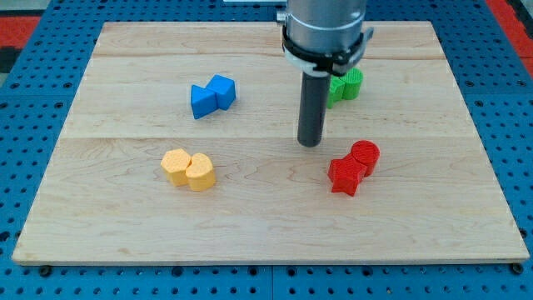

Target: Push the red star to the bottom right

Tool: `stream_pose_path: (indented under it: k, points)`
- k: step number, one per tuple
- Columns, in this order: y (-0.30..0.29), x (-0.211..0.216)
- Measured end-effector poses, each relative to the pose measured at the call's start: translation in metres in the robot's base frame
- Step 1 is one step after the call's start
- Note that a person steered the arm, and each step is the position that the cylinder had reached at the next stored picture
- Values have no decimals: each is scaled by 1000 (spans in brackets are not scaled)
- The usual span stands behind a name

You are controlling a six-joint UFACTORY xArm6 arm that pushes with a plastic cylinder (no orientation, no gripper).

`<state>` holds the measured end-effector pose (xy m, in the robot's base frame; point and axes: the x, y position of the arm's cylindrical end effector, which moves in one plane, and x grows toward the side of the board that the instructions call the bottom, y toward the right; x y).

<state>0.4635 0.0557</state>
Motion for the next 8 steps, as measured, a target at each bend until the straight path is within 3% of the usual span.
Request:
stream_pose_path:
  k: [4,8]
  points:
    - [67,72]
    - [51,103]
